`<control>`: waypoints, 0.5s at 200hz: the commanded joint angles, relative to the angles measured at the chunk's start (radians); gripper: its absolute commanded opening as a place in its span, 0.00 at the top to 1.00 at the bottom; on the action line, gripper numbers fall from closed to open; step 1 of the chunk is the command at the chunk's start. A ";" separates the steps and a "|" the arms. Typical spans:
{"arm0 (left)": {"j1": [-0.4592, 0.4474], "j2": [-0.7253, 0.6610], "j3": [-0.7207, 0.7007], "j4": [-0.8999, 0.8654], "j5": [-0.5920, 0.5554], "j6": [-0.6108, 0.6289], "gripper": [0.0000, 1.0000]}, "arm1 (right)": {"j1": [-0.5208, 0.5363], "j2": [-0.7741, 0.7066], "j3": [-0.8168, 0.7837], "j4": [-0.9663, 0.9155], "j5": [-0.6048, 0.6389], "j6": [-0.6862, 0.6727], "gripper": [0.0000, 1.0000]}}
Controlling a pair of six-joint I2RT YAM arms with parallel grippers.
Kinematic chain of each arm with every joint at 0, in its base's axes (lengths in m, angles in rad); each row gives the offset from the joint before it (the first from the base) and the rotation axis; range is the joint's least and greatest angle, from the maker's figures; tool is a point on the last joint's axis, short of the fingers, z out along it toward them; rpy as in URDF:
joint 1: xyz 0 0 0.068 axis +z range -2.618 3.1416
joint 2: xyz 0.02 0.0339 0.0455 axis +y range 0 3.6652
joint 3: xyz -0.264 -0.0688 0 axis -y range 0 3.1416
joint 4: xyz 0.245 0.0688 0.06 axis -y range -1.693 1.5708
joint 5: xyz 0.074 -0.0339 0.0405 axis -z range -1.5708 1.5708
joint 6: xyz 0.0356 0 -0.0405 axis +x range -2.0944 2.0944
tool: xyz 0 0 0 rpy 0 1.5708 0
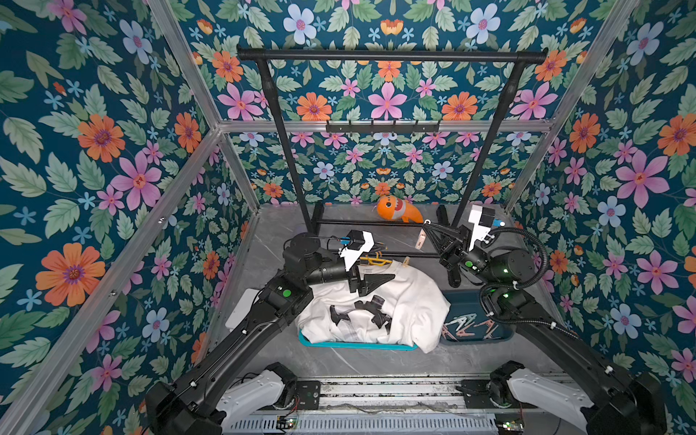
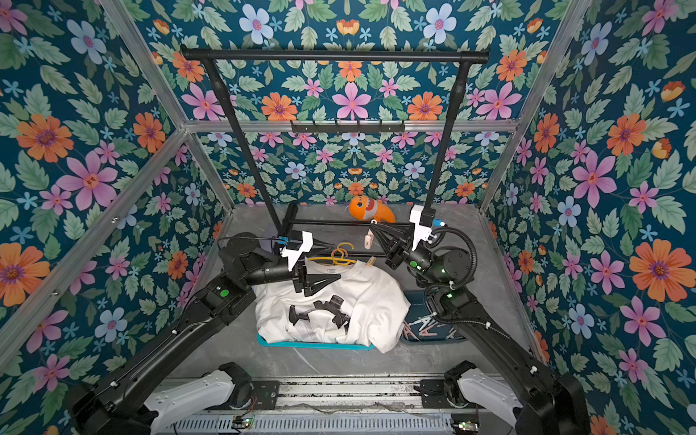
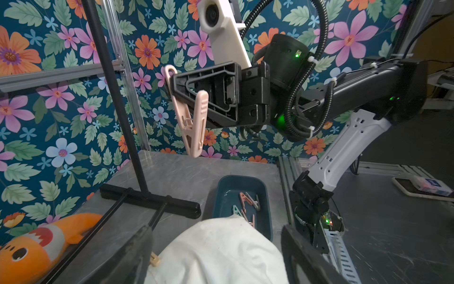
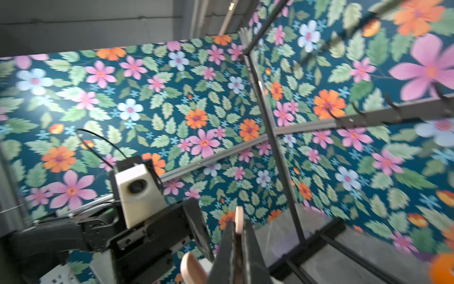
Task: Use clothespins to secure the t-shirt on both sides of the hanger
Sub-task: Pick up the clothespin from the storage box.
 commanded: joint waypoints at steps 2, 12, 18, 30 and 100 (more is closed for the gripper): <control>-0.003 0.005 0.001 0.135 0.035 -0.069 0.20 | 0.051 0.055 0.058 0.191 -0.095 0.014 1.00; -0.002 0.011 0.009 0.147 0.052 -0.073 0.21 | 0.074 0.076 0.074 0.190 -0.096 0.007 1.00; -0.003 0.015 0.011 0.152 0.063 -0.078 0.22 | 0.082 0.088 0.078 0.197 -0.096 0.011 1.00; -0.004 0.018 0.017 0.153 0.078 -0.079 0.24 | 0.092 0.107 0.085 0.218 -0.096 0.028 1.00; -0.010 0.041 0.033 0.154 0.122 -0.085 0.42 | 0.126 0.167 0.109 0.252 -0.121 0.064 1.00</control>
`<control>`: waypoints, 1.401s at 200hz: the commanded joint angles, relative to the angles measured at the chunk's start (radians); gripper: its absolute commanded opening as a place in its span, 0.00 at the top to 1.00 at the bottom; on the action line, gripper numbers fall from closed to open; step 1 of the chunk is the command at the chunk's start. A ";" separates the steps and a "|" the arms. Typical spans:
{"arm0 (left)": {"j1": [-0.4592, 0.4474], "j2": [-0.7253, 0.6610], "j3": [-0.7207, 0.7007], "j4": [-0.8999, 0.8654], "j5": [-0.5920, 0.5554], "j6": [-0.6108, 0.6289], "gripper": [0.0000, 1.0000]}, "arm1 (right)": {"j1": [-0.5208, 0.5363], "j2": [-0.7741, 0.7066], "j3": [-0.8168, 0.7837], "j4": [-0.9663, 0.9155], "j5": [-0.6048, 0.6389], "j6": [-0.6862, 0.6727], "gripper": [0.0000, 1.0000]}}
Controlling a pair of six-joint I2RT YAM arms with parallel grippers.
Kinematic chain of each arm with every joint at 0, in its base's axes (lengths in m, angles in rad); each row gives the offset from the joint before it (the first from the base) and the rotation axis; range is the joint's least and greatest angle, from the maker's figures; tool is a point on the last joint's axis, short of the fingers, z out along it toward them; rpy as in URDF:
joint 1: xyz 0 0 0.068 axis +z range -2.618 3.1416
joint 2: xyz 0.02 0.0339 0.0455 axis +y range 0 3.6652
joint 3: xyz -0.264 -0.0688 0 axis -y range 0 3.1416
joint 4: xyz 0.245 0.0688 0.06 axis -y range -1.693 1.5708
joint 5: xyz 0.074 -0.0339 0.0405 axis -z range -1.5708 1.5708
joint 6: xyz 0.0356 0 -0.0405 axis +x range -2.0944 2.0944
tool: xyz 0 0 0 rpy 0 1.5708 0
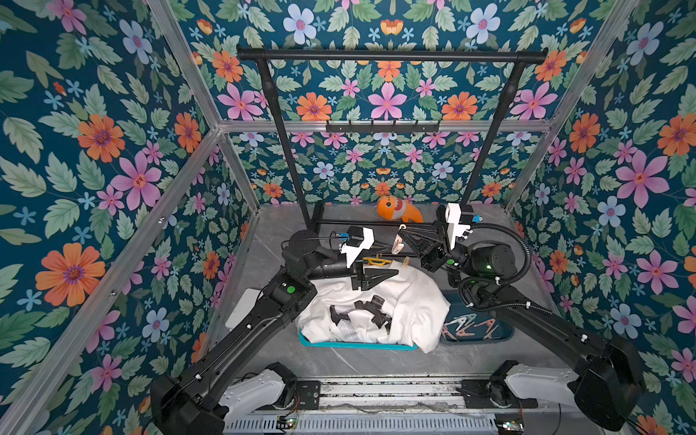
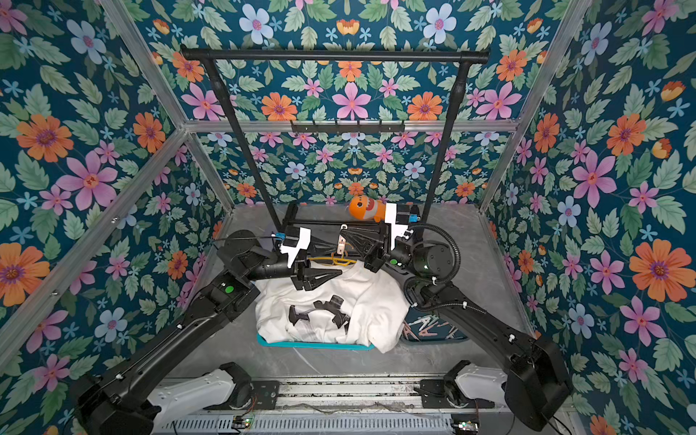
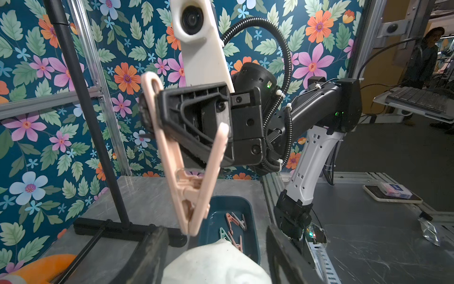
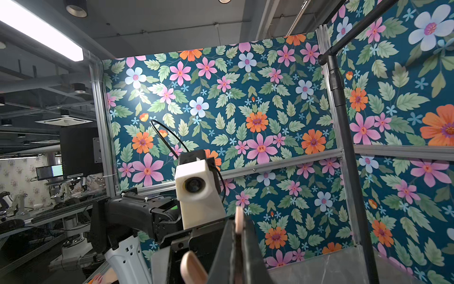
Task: Use clothespins to secure the t-shirt on both sides of the hanger
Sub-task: Pick up the clothespin from the storage box.
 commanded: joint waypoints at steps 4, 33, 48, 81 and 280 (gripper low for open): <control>-0.001 0.004 0.009 0.034 0.026 -0.008 0.44 | 0.011 0.017 0.016 0.064 -0.026 0.018 1.00; -0.003 0.003 0.009 0.034 0.018 -0.006 0.50 | 0.018 0.036 0.023 0.057 -0.034 0.017 1.00; -0.002 0.004 0.010 0.034 0.019 -0.004 0.55 | 0.021 0.044 0.024 0.063 -0.035 0.019 1.00; -0.002 0.005 0.011 0.036 0.023 -0.001 0.68 | 0.032 0.061 0.028 0.070 -0.044 0.024 1.00; -0.002 0.004 0.012 0.030 0.004 0.001 0.72 | 0.049 0.067 -0.001 0.131 -0.033 0.030 1.00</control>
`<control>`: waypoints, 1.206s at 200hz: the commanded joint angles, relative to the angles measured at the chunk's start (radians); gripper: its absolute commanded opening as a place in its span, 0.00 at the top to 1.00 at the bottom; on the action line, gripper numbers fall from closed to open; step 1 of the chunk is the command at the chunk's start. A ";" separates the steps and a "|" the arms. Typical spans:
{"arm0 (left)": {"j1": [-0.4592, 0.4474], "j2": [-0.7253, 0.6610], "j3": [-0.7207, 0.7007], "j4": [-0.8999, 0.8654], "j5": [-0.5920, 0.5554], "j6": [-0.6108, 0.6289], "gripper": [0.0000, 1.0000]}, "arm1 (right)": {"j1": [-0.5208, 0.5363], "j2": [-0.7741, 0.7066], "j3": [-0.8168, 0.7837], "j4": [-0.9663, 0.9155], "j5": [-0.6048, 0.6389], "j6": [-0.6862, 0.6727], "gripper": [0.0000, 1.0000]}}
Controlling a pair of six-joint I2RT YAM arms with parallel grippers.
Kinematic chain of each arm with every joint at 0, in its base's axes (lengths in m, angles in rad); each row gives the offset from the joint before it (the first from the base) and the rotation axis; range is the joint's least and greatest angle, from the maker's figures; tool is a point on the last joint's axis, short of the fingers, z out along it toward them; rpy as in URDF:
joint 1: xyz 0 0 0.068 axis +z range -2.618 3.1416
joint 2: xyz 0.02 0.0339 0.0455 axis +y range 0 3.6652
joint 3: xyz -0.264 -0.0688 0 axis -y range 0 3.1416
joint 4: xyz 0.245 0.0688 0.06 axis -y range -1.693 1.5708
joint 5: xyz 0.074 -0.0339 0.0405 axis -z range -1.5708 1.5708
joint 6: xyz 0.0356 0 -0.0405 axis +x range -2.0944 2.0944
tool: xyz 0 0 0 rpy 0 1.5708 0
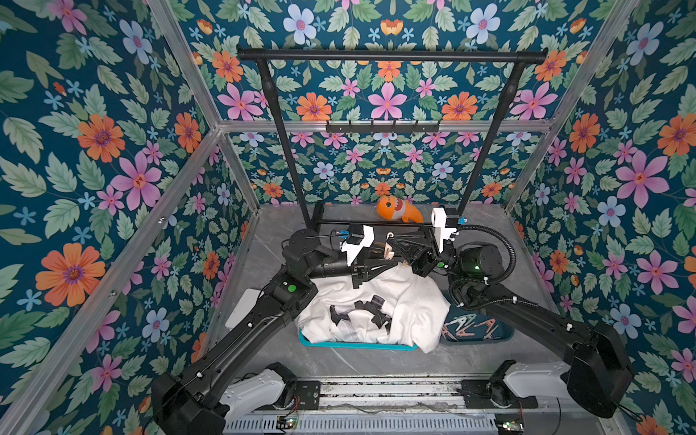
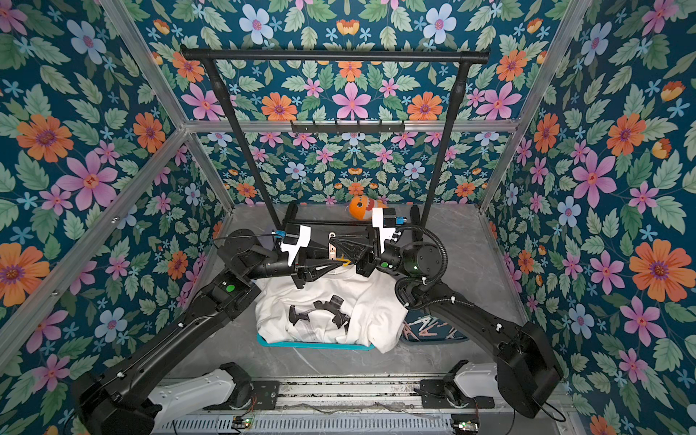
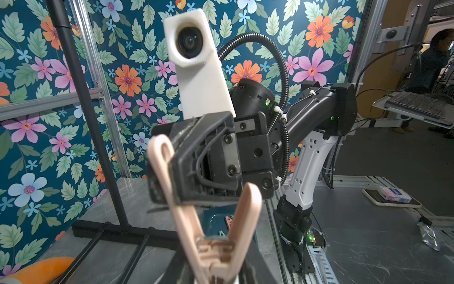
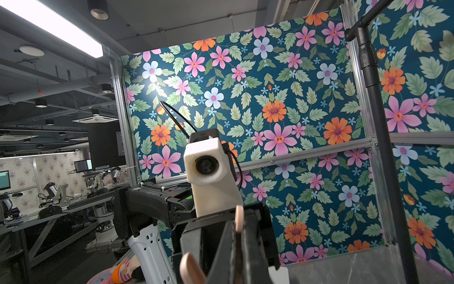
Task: Use clothespins to secure the t-shirt on both sides of the hanger
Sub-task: Pick up the clothespin from the storage box.
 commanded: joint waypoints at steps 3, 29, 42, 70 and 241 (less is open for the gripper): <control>0.000 -0.004 0.005 0.009 0.016 0.015 0.72 | 0.001 0.001 -0.001 0.066 0.012 0.006 1.00; -0.001 -0.006 0.007 -0.004 0.014 0.029 0.79 | 0.001 -0.002 -0.006 0.066 0.019 0.006 1.00; 0.000 -0.004 0.007 -0.004 0.017 0.029 0.82 | 0.000 -0.004 -0.009 0.064 0.022 0.008 1.00; 0.000 -0.002 0.016 -0.018 0.029 0.043 0.85 | 0.001 -0.029 -0.018 0.022 0.050 -0.015 0.92; 0.000 -0.024 0.074 -0.226 0.100 0.318 1.00 | 0.000 -0.278 0.164 -0.987 -0.184 -0.546 0.01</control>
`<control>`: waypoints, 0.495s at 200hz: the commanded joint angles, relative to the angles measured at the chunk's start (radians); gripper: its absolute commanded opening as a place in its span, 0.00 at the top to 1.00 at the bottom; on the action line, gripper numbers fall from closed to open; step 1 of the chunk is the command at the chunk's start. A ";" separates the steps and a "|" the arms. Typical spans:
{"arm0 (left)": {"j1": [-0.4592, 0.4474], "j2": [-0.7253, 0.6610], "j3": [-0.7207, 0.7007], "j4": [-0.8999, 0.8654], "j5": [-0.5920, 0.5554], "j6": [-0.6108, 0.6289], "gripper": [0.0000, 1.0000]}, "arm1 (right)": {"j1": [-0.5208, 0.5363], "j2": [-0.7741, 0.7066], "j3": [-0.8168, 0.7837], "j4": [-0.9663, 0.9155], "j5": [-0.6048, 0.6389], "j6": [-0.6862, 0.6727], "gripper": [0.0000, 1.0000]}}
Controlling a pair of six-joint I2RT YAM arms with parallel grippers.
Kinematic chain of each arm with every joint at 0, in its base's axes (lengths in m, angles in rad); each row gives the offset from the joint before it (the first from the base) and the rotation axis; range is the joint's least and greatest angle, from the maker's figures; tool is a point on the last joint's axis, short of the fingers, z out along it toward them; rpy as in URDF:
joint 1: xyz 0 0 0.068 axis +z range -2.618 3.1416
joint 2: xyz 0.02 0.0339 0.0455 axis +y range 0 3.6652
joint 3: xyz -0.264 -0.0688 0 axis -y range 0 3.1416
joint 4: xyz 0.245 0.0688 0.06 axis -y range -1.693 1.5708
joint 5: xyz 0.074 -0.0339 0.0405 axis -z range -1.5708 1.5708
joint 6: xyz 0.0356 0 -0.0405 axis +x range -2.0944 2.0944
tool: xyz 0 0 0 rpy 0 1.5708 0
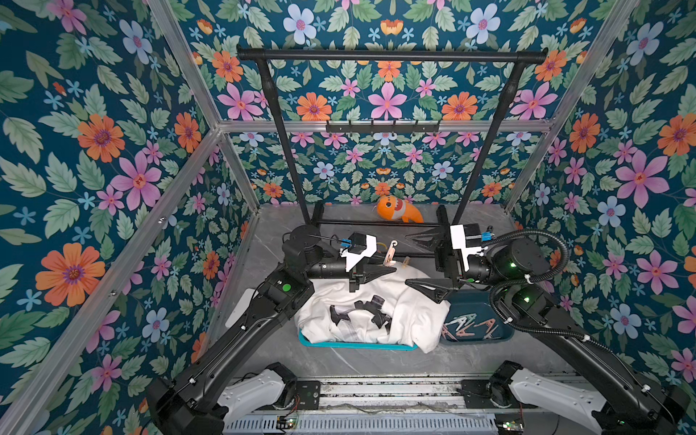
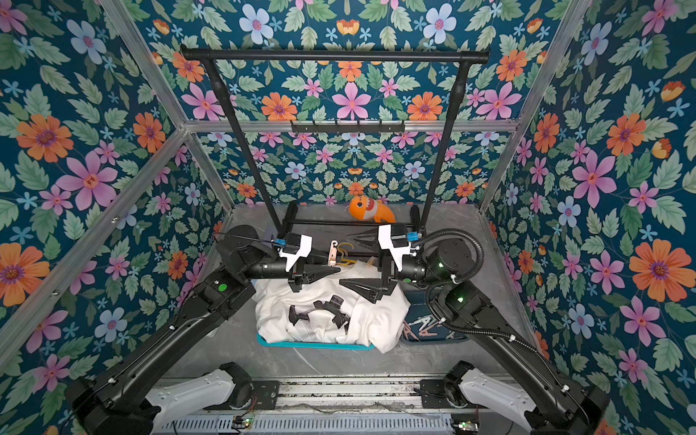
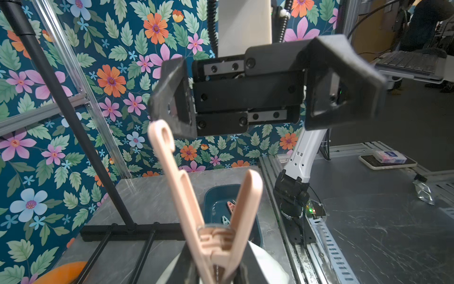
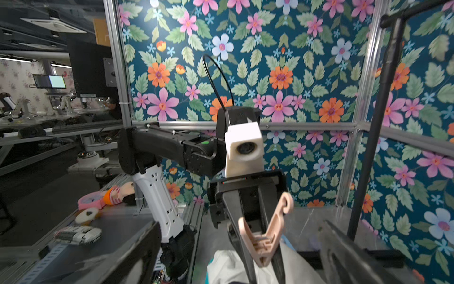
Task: Use clothespins to secure the t-shirt on both sides of the hanger
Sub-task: Pick up the clothespin from the storage box, then open the clothespin.
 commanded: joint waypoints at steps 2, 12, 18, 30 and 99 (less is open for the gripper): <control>0.000 -0.007 0.007 -0.015 0.033 0.082 1.00 | 0.000 0.026 0.011 -0.083 -0.070 -0.043 0.00; 0.000 -0.011 0.009 -0.029 0.033 0.111 1.00 | 0.000 0.035 0.005 -0.044 -0.075 -0.021 0.00; 0.001 -0.011 0.009 -0.035 0.033 0.125 1.00 | 0.001 0.040 -0.003 -0.012 -0.074 -0.005 0.00; 0.000 -0.010 0.011 -0.044 0.031 0.141 1.00 | 0.001 0.047 -0.021 0.060 -0.073 0.032 0.00; 0.000 -0.001 0.011 -0.034 0.040 0.124 1.00 | 0.029 0.074 -0.040 0.196 -0.036 0.057 0.12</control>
